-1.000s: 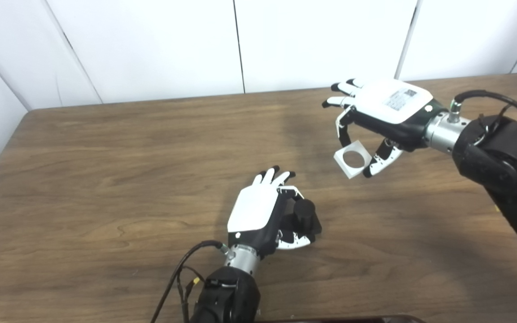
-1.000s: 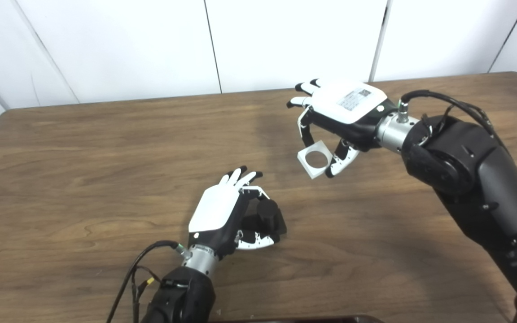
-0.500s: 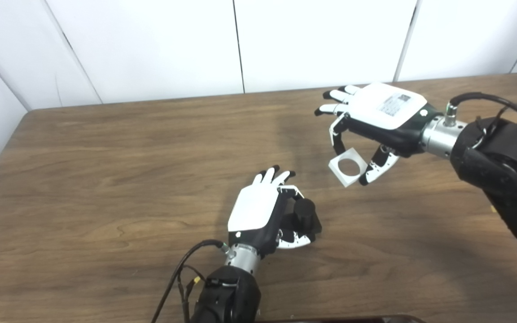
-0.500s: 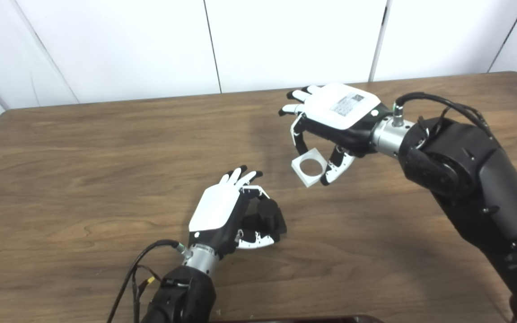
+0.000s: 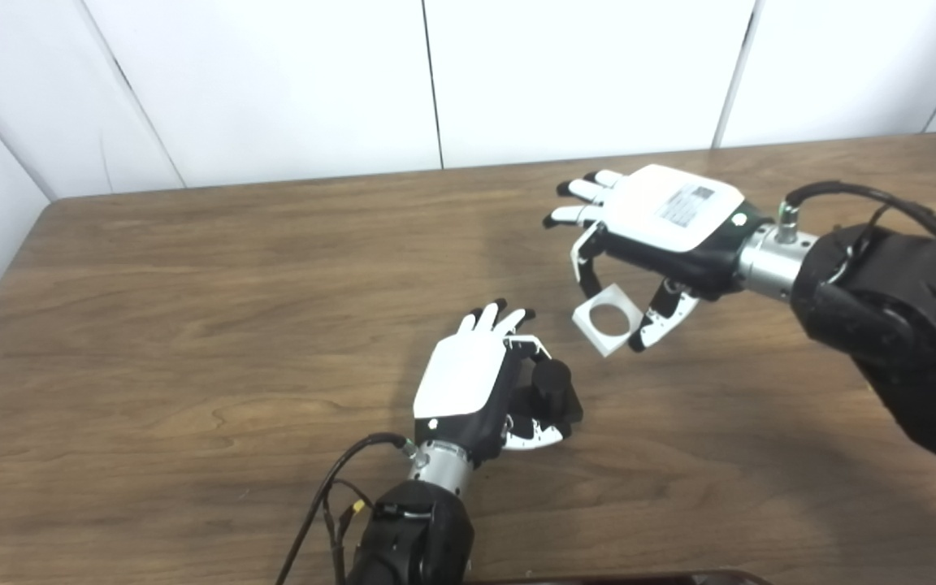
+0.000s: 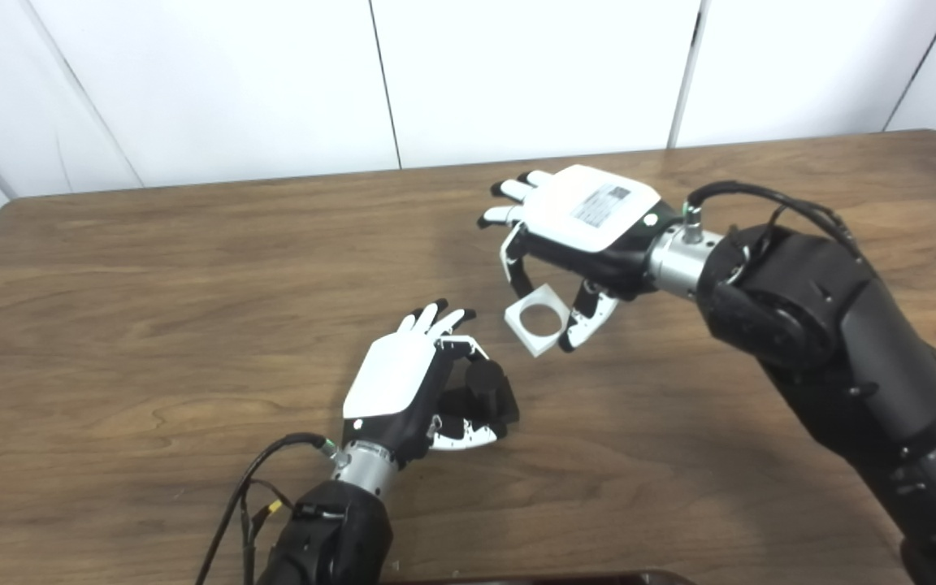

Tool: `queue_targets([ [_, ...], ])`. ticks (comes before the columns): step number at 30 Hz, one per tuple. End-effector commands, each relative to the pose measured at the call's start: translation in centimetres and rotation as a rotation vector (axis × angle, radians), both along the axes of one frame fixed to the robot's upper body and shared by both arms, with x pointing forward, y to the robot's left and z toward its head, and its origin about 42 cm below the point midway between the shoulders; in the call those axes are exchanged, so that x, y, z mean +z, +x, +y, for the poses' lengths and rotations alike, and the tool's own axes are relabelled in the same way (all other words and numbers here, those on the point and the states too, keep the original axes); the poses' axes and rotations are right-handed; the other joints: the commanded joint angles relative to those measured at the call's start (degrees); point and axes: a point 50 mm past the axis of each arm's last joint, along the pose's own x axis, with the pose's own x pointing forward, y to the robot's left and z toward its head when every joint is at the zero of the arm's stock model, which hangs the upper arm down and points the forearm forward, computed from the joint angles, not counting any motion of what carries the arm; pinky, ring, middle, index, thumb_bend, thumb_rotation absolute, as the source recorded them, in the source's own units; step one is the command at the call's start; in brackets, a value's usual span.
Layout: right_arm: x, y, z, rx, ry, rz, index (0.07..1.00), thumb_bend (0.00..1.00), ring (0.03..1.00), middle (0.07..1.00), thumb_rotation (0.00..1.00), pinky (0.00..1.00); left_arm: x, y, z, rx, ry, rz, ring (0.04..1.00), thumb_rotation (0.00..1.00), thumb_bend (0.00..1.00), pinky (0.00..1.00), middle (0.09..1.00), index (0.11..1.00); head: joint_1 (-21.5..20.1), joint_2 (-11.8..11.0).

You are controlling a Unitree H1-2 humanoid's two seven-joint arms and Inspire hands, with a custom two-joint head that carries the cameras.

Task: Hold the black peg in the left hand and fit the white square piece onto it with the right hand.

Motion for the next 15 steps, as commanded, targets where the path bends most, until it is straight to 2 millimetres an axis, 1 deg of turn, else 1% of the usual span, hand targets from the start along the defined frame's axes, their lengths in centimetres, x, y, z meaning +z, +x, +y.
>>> queue_targets([
  [1, 1.7, -0.2, 0.6, 0.035, 0.021, -0.072, 0.491, 0.52, 1.000, 0.921, 0.16, 1.00, 0.6, 0.4, -0.1, 0.005, 0.010, -0.016, 1.000, 0.07, 0.52, 1.00, 0.925, 0.484, 0.05, 0.14],
  [15, 1.3, -1.2, 1.9, 0.069, 0.024, -0.024, 0.492, 0.52, 1.000, 0.936, 0.16, 1.00, 0.6, 0.7, 0.2, 0.010, 0.018, -0.019, 1.000, 0.07, 0.52, 1.00, 0.925, 0.487, 0.42, -0.10],
])
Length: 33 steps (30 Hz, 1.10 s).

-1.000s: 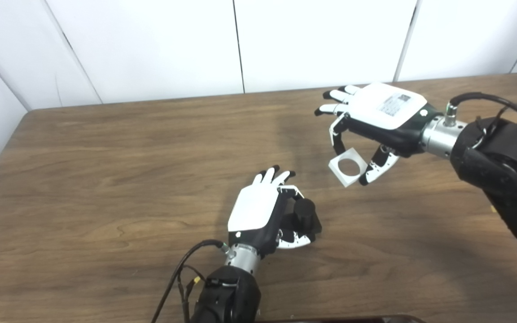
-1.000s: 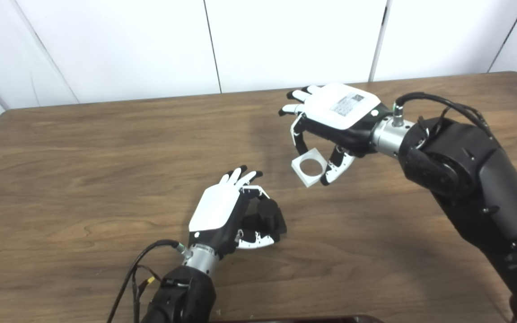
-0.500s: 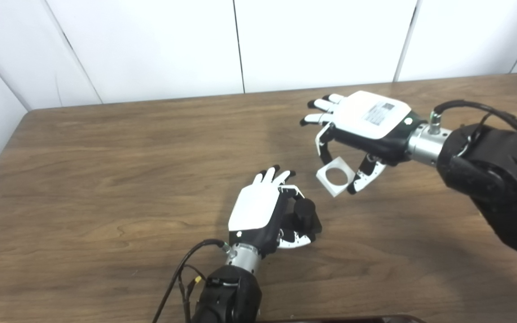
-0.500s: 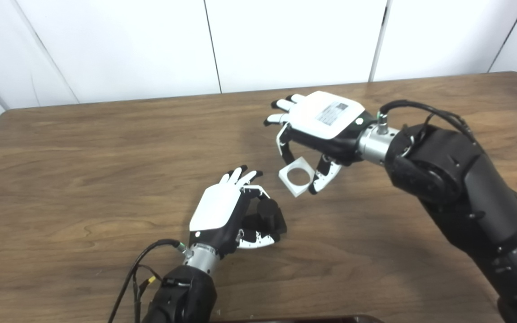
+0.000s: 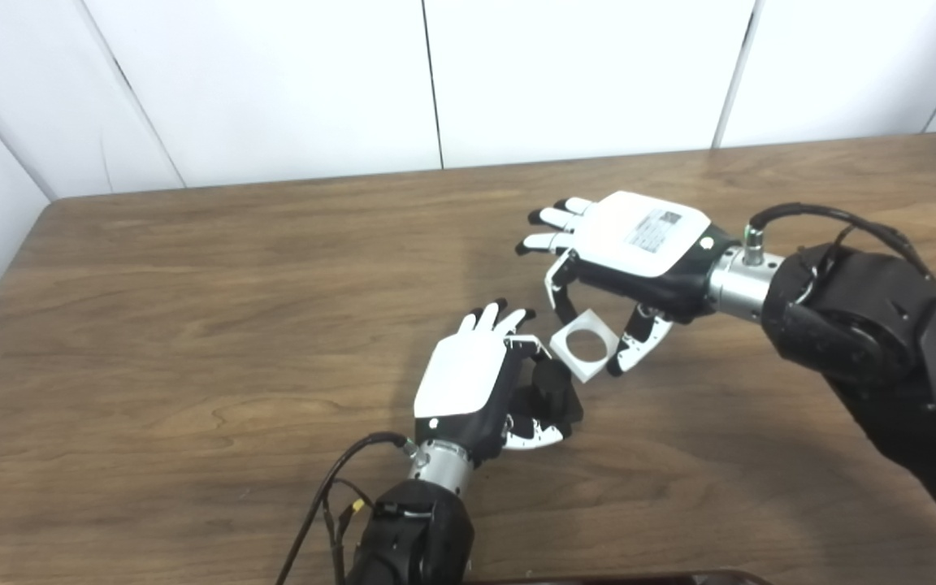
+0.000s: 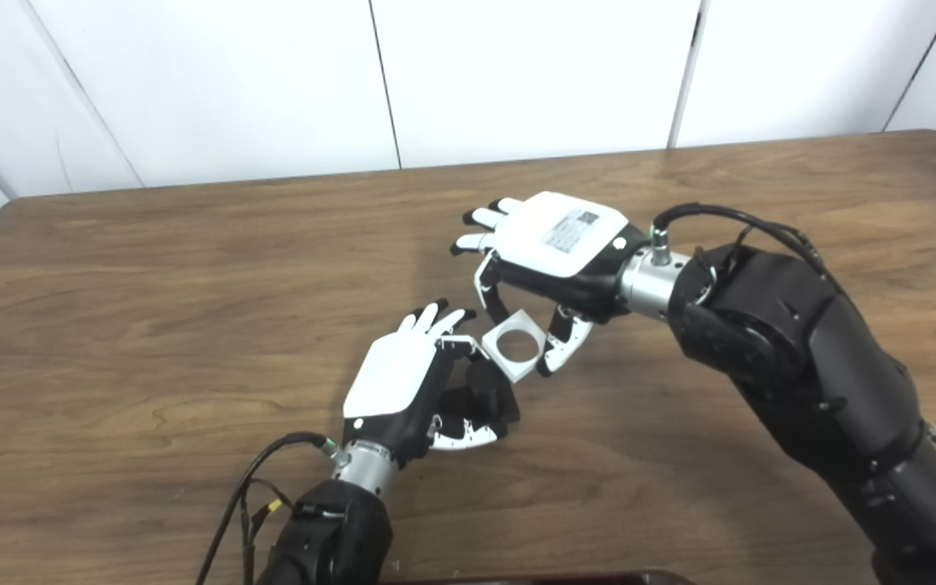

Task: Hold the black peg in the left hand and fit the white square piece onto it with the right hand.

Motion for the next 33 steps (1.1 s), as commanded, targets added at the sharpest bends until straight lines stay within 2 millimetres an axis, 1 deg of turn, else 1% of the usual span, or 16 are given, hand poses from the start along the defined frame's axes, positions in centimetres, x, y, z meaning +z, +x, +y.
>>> queue_targets([
  [1, 2.0, -0.4, 0.4, 0.029, 0.026, -0.068, 0.492, 0.52, 1.000, 0.936, 0.16, 1.00, 0.5, 0.5, 0.0, 0.009, 0.014, -0.020, 1.000, 0.07, 0.52, 1.00, 0.924, 0.487, 0.00, 0.05],
  [13, 1.8, -1.3, 1.0, 0.057, 0.025, -0.062, 0.492, 0.52, 1.000, 0.932, 0.16, 1.00, 0.6, 0.7, 0.0, 0.013, 0.012, -0.022, 1.000, 0.07, 0.52, 1.00, 0.924, 0.486, 0.37, 0.17],
  [33, 1.5, -1.3, 1.4, 0.060, 0.028, -0.060, 0.492, 0.52, 1.000, 0.932, 0.15, 1.00, 1.1, 0.4, -0.2, 0.020, 0.001, -0.027, 1.000, 0.07, 0.52, 1.00, 0.921, 0.487, 0.51, 0.24],
])
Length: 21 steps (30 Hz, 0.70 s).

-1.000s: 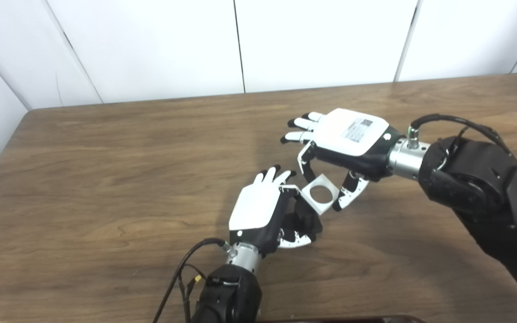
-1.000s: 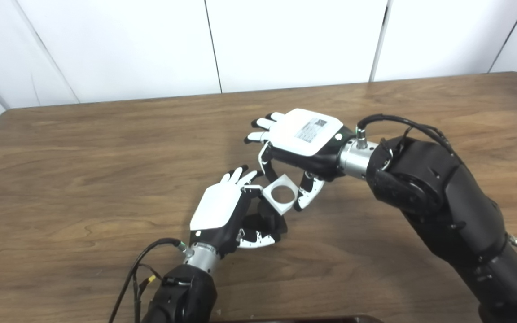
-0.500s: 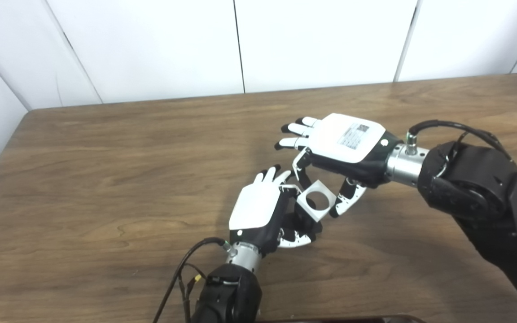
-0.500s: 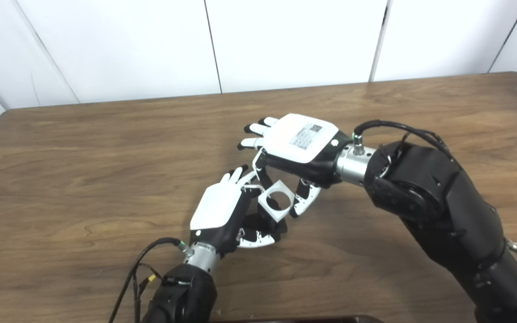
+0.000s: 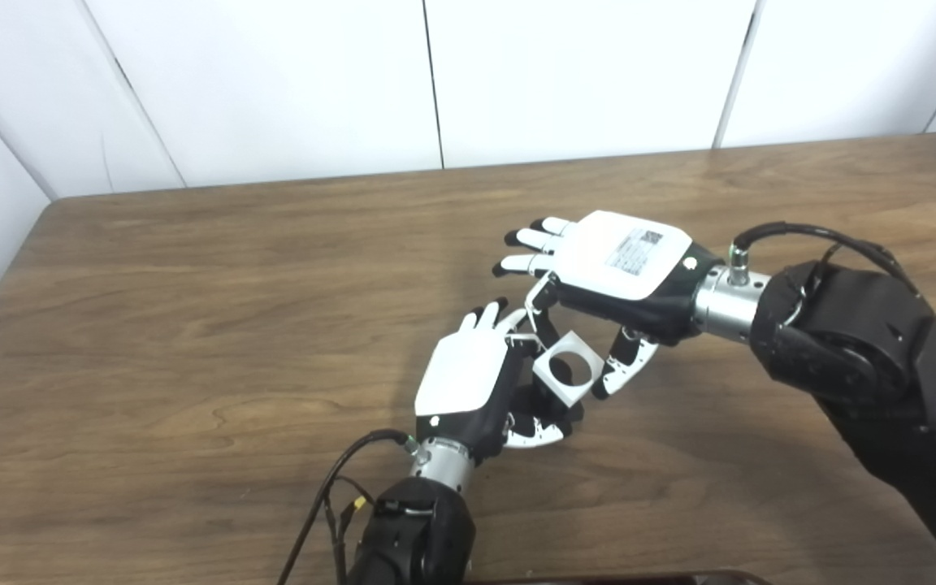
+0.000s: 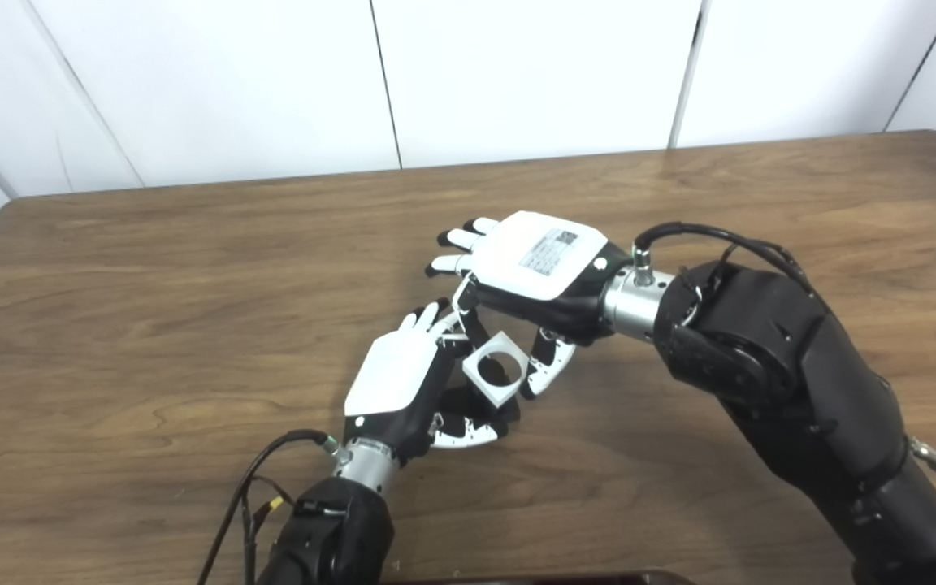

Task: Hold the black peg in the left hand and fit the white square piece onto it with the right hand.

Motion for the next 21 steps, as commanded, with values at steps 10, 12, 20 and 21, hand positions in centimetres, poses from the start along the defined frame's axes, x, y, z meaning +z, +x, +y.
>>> queue_targets([
  [10, 1.45, 0.45, 0.47, 0.020, 0.022, -0.062, 0.491, 0.52, 1.000, 0.930, 0.16, 1.00, 1.19, 0.08, -0.43, 0.004, -0.009, -0.033, 1.000, 0.07, 0.52, 1.00, 0.924, 0.488, -0.04, 0.22],
  [12, 1.44, 0.52, 0.51, 0.018, 0.020, -0.062, 0.492, 0.52, 1.000, 0.931, 0.16, 1.00, 1.16, 0.05, -0.42, 0.000, -0.008, -0.035, 1.000, 0.07, 0.52, 1.00, 0.925, 0.488, -0.04, 0.22],
  [20, 1.31, 0.76, 0.68, 0.016, 0.016, -0.059, 0.492, 0.52, 1.000, 0.933, 0.16, 1.00, 1.13, 0.02, -0.47, -0.007, -0.011, -0.039, 1.000, 0.07, 0.52, 1.00, 0.926, 0.487, 0.02, 0.34],
  [21, 1.28, 0.78, 0.69, 0.015, 0.017, -0.057, 0.492, 0.52, 1.000, 0.933, 0.16, 1.00, 1.14, 0.01, -0.49, -0.008, -0.010, -0.040, 1.000, 0.07, 0.52, 1.00, 0.926, 0.487, 0.08, 0.49],
])
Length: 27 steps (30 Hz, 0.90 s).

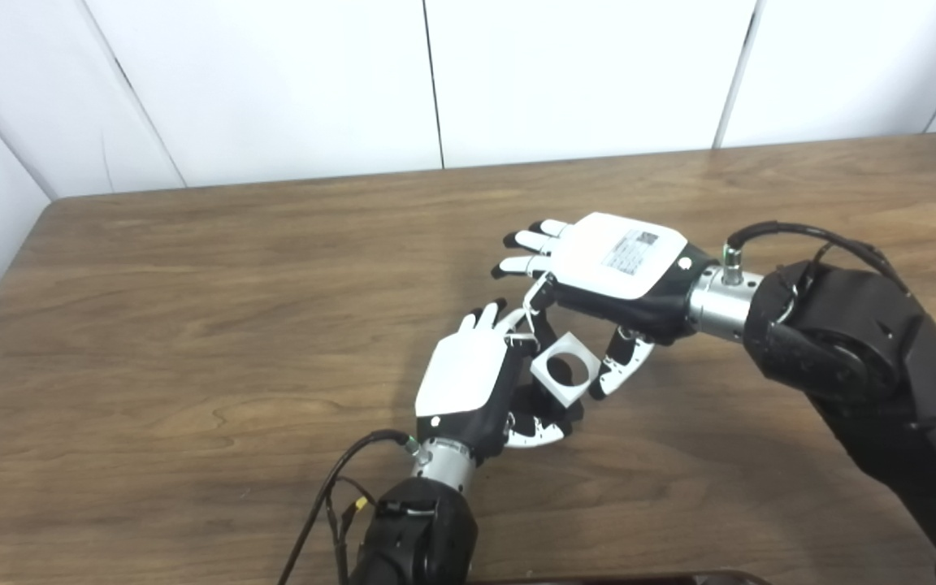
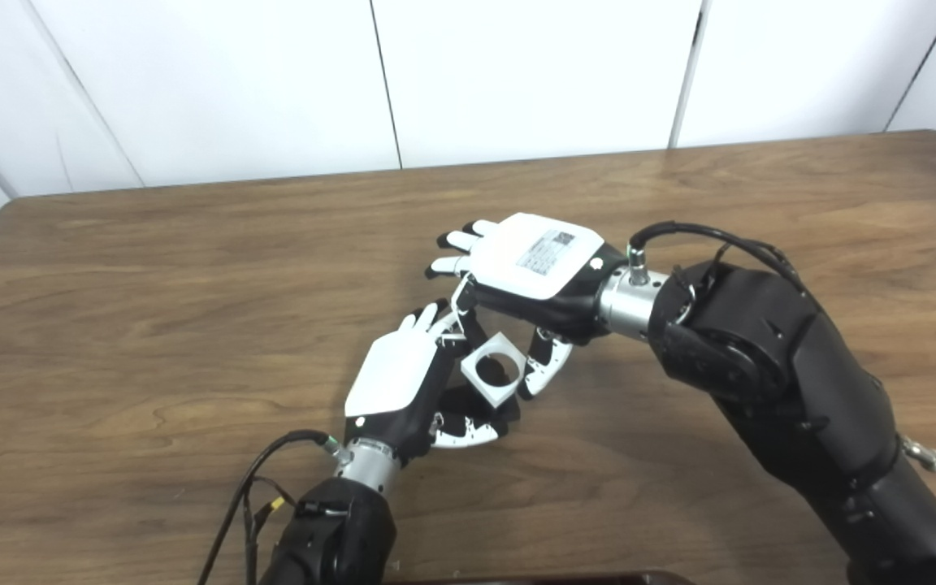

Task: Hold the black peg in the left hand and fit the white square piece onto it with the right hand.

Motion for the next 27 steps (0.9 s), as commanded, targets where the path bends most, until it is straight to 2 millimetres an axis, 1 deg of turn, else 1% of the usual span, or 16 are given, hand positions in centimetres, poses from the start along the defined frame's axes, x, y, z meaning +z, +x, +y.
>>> queue_targets([
  [1, 1.75, 0.35, 0.45, 0.020, 0.021, -0.074, 0.492, 0.52, 1.000, 0.933, 0.16, 1.00, 1.08, 0.12, -0.24, -0.011, -0.003, -0.045, 1.000, 0.07, 0.52, 1.00, 0.925, 0.486, 0.09, 0.20],
  [27, 1.33, 0.66, 0.61, 0.014, 0.024, -0.060, 0.492, 0.52, 1.000, 0.943, 0.16, 1.00, 1.35, -0.28, -0.57, -0.002, -0.019, -0.033, 1.000, 0.07, 0.52, 1.00, 0.926, 0.487, 0.81, 0.77],
])
